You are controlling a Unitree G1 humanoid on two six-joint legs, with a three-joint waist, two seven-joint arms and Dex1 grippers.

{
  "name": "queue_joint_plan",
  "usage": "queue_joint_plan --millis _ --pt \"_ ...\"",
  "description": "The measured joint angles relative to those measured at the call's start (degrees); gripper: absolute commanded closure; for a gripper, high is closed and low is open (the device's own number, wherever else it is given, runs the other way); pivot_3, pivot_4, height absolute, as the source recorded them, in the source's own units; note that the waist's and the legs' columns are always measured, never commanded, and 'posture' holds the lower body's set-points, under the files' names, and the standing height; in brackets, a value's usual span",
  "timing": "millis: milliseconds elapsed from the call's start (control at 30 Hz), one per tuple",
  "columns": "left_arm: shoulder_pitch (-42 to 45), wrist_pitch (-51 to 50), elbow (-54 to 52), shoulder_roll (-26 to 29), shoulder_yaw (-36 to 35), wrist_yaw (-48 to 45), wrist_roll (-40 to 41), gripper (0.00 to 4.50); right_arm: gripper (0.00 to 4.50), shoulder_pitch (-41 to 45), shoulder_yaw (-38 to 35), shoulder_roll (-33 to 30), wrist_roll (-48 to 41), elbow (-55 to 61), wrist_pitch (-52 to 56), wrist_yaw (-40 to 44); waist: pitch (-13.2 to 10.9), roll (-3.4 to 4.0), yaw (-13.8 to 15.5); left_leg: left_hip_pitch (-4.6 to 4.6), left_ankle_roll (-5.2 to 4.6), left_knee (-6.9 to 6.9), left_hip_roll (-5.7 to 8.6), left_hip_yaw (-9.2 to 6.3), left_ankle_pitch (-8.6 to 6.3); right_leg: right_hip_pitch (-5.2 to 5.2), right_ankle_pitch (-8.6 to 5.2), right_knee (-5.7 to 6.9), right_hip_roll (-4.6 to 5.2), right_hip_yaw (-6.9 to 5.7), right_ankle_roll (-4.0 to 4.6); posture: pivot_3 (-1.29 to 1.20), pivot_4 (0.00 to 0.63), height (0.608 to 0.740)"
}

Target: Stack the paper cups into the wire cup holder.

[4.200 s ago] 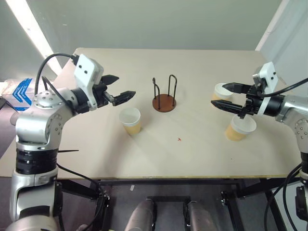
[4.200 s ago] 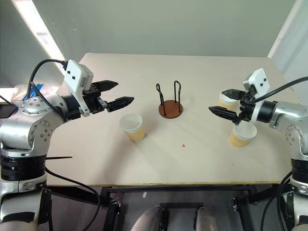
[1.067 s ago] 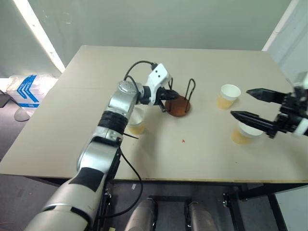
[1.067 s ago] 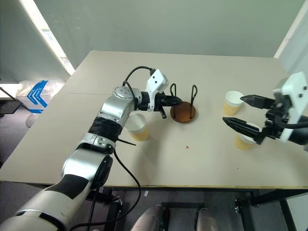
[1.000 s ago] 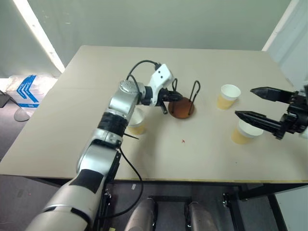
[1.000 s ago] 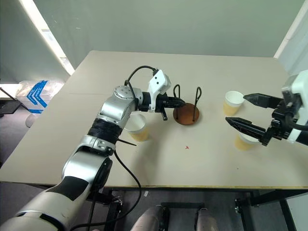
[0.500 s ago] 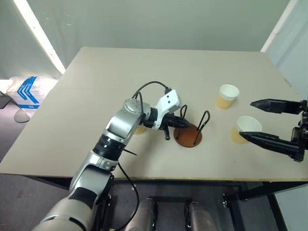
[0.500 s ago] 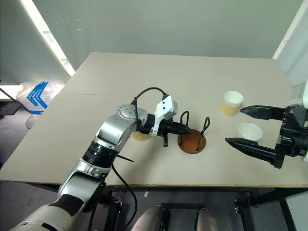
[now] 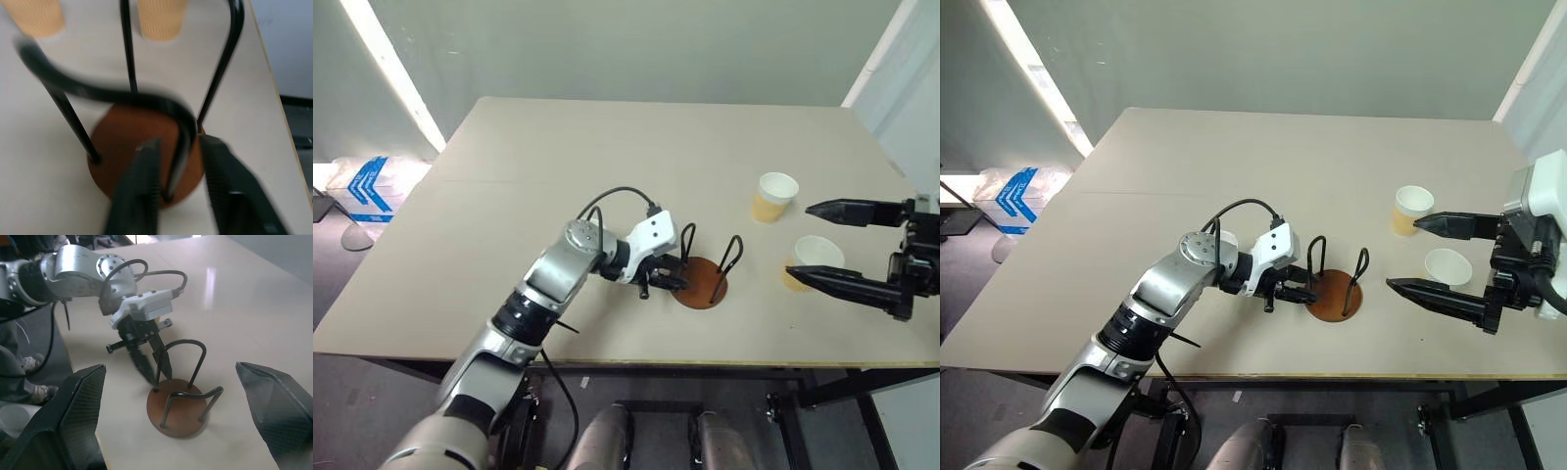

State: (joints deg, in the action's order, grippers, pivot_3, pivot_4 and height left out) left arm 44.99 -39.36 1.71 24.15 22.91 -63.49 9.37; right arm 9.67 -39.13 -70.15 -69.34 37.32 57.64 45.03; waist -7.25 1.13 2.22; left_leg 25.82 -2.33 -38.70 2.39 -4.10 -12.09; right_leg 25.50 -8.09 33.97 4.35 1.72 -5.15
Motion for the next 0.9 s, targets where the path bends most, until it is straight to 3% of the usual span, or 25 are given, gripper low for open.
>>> queue_joint_plan --millis 133,200,467,633,900 --pt "0.0 1.8 0.0 2.1 0.0 0.1 -0.6 0.54 0.0 0.0 1.6 0.0 2.2 -1.1 -1.0 0.5 0.0 0.0 0.0 0.01 0.0 0.0 0.0 0.0 -0.03 0.01 -0.01 -0.01 0.0 0.0 0.01 0.0 0.15 0.74" --pt "0.0 2.2 0.0 2.5 0.0 0.1 -0.8 0.05 0.0 0.0 1.9 0.0 3.3 -1.1 -1.4 0.9 0.0 0.01 0.0 0.02 0.0 0.0 0.01 -0.03 -0.03 0.0 -0.02 -0.01 0.0 0.0 0.03 0.0 0.15 0.74" --pt "0.0 3.2 -1.6 4.0 0.0 -0.1 -0.9 0.05 0.0 -0.8 2.3 -0.4 7.7 -2.1 -2.1 3.1 0.0 0.01 0.0 0.02 0.07 0.01 0.0 -0.03 -0.09 0.01 0.02 -0.02 -0.01 0.0 0.18 0.0 0.15 0.74" --pt "2.4 10.0 -0.9 7.5 -0.9 -3.1 -1.4 0.05 0.0 -10.5 9.8 -6.0 25.1 -3.7 -9.2 7.4 0.0 0.01 0.0 0.03 0.09 0.0 -0.03 -0.09 -0.18 0.02 0.24 -0.04 -0.01 -0.04 0.58 0.0 0.15 0.74" --pt "5.7 15.3 2.6 9.5 -6.2 -8.7 2.2 0.05 0.0 -8.2 20.2 -8.3 37.3 -9.1 -17.2 10.3 0.0 0.0 -0.3 0.07 0.06 0.0 -0.04 -0.07 -0.2 0.07 0.19 -0.04 -0.02 -0.02 0.47 0.0 0.15 0.74"
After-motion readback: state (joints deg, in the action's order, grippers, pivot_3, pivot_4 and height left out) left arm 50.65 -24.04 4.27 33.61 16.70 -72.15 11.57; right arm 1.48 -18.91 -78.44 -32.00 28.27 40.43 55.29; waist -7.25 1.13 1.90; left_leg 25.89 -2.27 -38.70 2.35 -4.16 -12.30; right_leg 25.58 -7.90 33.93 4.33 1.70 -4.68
